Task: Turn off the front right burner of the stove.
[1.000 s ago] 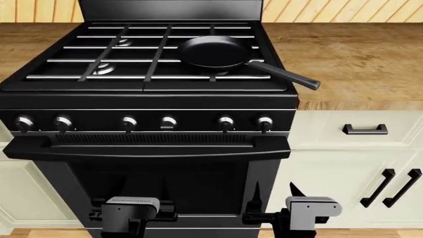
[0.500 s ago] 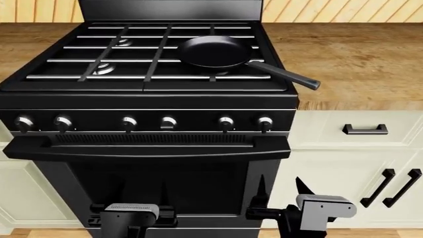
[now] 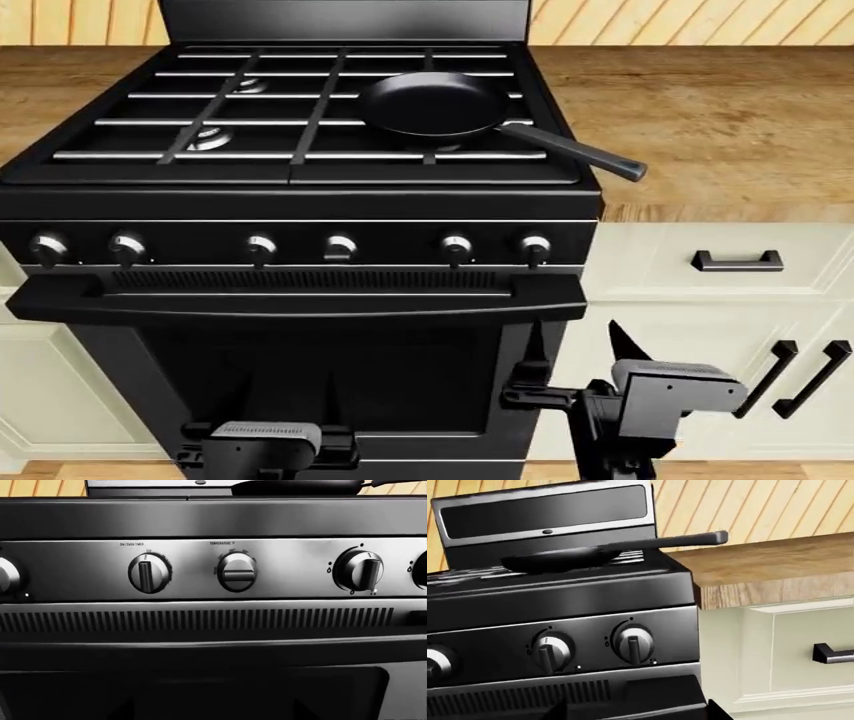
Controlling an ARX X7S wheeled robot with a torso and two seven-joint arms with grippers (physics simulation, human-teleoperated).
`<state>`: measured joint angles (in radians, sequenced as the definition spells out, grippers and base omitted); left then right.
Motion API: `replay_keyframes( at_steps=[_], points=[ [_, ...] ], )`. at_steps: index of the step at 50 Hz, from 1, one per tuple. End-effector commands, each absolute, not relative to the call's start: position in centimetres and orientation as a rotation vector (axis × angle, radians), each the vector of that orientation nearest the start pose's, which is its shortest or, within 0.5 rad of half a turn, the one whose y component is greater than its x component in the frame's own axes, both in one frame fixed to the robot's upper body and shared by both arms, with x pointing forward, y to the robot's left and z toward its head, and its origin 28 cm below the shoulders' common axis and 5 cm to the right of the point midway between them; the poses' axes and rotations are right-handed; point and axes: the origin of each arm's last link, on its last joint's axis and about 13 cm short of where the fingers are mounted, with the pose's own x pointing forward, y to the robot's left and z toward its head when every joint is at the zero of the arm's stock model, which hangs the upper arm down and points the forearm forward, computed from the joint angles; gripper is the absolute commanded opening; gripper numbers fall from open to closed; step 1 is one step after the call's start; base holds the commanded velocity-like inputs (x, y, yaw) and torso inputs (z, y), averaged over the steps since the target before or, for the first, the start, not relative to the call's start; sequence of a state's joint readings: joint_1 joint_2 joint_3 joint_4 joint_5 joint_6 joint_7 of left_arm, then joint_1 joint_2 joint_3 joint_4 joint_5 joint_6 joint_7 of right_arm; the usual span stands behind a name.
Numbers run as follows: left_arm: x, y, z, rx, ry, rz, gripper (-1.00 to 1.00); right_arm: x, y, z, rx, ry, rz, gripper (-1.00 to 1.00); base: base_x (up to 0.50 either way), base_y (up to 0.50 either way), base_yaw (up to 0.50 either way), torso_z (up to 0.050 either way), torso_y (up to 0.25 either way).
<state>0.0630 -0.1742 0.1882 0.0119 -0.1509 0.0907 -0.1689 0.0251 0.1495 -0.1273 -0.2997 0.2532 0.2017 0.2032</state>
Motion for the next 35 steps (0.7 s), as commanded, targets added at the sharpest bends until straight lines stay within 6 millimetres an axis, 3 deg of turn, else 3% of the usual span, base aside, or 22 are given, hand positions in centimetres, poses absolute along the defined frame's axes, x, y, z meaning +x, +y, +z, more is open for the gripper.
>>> replay_keyframes(
  at_steps=[1,13,35],
  points=[
    [18.7,20.8,0.3,0.005,-0.005,-0.018,1.00,21.3,-8.4,12.9,0.075,-0.060,0.001,1.00,0.00,0.00,0.00,0.000,0.000],
    [18.5,20.8,0.3,0.005,-0.003,-0.018,1.00,23.8,-8.2,13.8,0.066,-0.063,0.015,1.00,0.00,0.00,0.00,0.000,0.000],
    [18.3,20.8,0.2,0.006,-0.003,-0.018,1.00,28.3,-8.7,9.2,0.017,0.040,-0.072,1.00,0.00,0.00,0.00,0.000,0.000]
  ],
)
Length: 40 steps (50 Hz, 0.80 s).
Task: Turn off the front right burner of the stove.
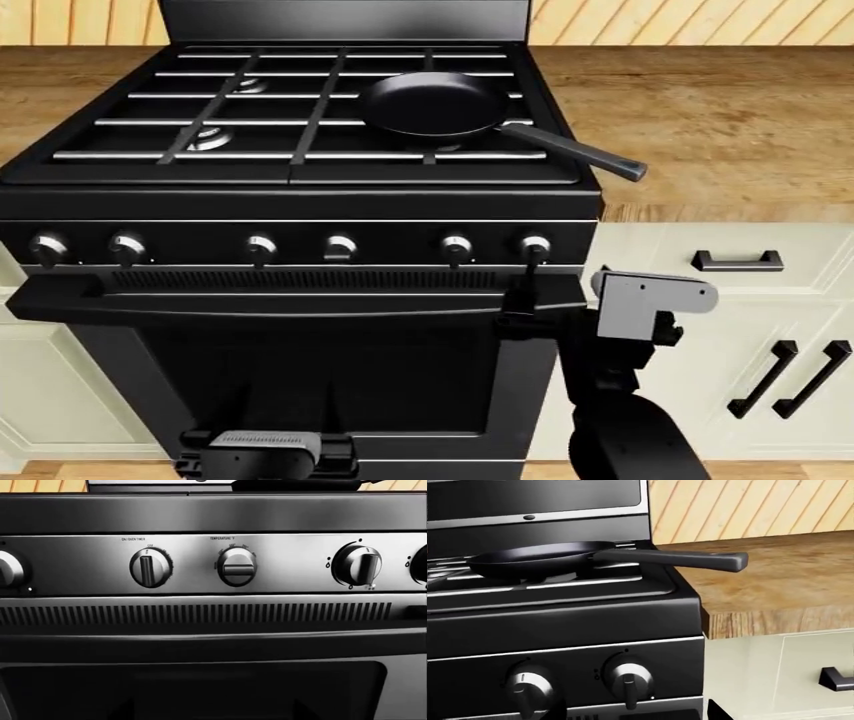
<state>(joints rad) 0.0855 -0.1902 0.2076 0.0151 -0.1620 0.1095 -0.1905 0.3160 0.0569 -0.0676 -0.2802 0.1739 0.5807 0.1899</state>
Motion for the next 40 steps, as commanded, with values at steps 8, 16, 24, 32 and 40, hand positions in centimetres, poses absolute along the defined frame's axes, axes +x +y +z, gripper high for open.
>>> replay_keyframes(
  at_steps=[8,16,24,32,40],
  points=[
    [18.2,20.7,0.1,0.002,0.000,-0.017,1.00,29.4,-8.2,8.4,-0.010,0.050,-0.068,1.00,0.00,0.00,0.00,0.000,0.000],
    [18.2,20.6,0.0,-0.003,0.001,-0.017,1.00,30.0,-7.8,8.2,-0.030,0.057,-0.061,1.00,0.00,0.00,0.00,0.000,0.000],
    [18.2,20.6,-0.1,-0.008,0.002,-0.018,1.00,30.5,-7.4,7.9,-0.045,0.070,-0.064,1.00,0.00,0.00,0.00,0.000,0.000],
    [18.2,20.6,-0.1,-0.010,0.003,-0.018,1.00,31.2,-6.9,7.5,-0.043,0.079,-0.062,1.00,0.00,0.00,0.00,0.000,0.000],
    [18.1,20.6,-0.1,-0.008,0.002,-0.021,1.00,32.0,-6.8,7.1,-0.047,0.085,-0.082,1.00,0.00,0.00,0.00,0.000,0.000]
  ],
)
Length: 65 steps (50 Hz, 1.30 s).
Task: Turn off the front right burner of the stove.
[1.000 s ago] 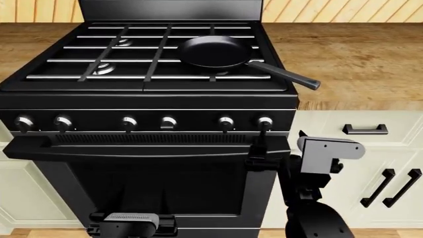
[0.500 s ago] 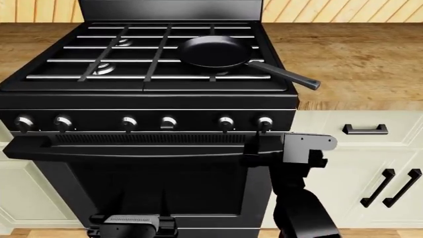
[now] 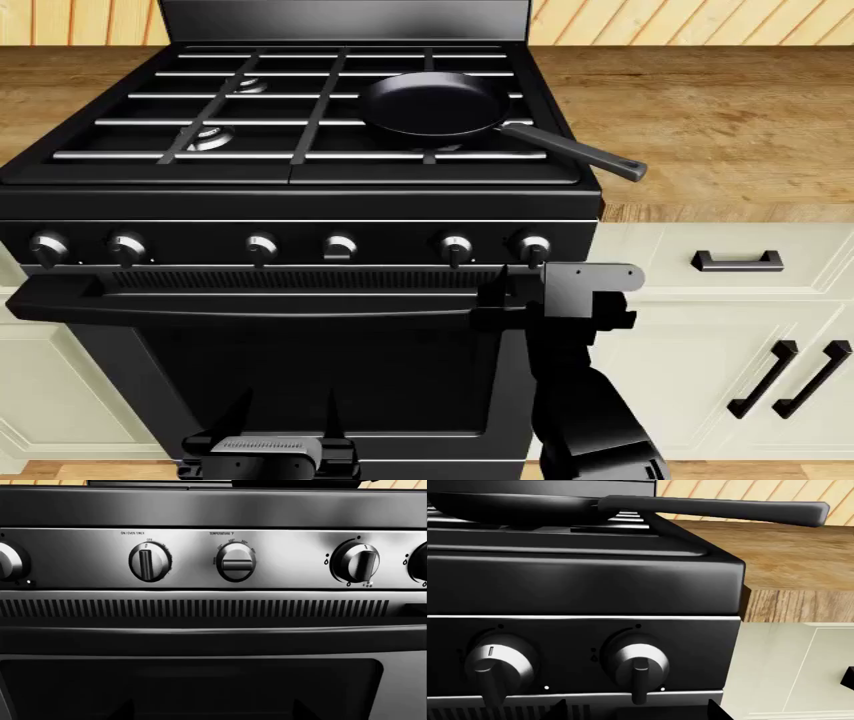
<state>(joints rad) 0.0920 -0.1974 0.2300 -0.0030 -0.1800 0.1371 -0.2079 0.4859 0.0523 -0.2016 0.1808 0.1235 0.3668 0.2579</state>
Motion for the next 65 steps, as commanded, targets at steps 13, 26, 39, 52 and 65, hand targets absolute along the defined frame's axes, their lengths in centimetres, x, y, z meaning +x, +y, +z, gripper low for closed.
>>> replay_keyframes(
  at_steps=[13,26,39,52,65],
  points=[
    [18.0,20.7,-0.2,-0.014,0.004,-0.021,1.00,33.0,-6.5,6.8,-0.062,0.085,-0.093,1.00,0.00,0.00,0.00,0.000,0.000],
    [17.9,20.8,-0.2,-0.016,0.004,-0.020,1.00,33.6,-6.1,6.8,-0.057,0.074,-0.092,1.00,0.00,0.00,0.00,0.000,0.000],
    [17.9,20.8,-0.2,-0.017,0.004,-0.018,1.00,34.1,-6.0,6.2,-0.049,0.088,-0.101,1.00,0.00,0.00,0.00,0.000,0.000],
    [18.0,20.9,-0.1,-0.017,0.003,-0.017,1.00,34.4,-6.1,5.9,-0.042,0.096,-0.107,1.00,0.00,0.00,0.00,0.000,0.000],
    [18.1,20.9,-0.1,-0.015,0.004,-0.018,1.00,34.8,-6.1,5.6,-0.026,0.089,-0.102,1.00,0.00,0.00,0.00,0.000,0.000]
  ],
)
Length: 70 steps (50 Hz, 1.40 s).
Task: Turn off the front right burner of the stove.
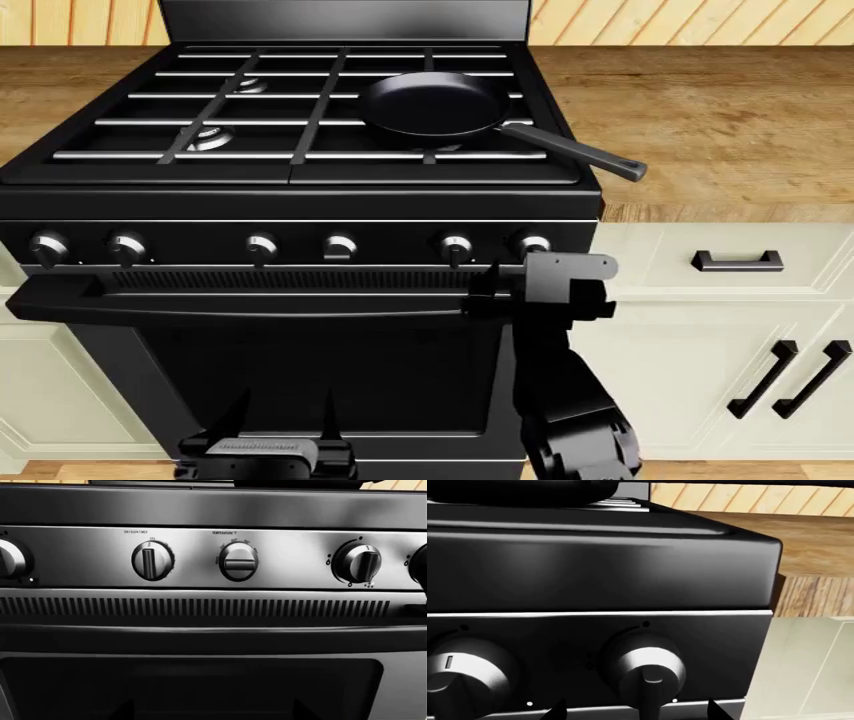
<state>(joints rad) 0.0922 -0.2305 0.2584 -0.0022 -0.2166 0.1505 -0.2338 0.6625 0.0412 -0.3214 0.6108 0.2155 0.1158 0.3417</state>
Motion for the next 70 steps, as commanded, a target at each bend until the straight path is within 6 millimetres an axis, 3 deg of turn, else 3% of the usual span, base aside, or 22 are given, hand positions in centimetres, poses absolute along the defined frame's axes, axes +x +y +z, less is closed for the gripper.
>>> replay_keyframes(
  at_steps=[1,56,57,70],
  points=[
    [18.1,20.9,-0.1,-0.015,0.004,-0.017,1.00,34.7,-6.1,5.6,-0.025,0.089,-0.101,1.00,0.00,0.00,0.00,0.000,0.000],
    [18.3,21.0,0.0,-0.014,0.006,-0.019,1.00,35.9,-6.4,4.4,-0.033,0.112,-0.138,1.00,0.00,0.00,0.00,0.000,0.000],
    [18.3,21.0,0.0,-0.014,0.007,-0.020,1.00,35.8,-6.4,4.4,-0.032,0.112,-0.138,-1.00,0.00,0.00,0.00,0.000,0.000],
    [18.2,21.1,0.1,-0.016,0.007,-0.020,1.00,35.3,-6.3,4.9,-0.034,0.103,-0.138,-1.00,0.00,0.00,0.00,0.000,0.000]
  ],
)
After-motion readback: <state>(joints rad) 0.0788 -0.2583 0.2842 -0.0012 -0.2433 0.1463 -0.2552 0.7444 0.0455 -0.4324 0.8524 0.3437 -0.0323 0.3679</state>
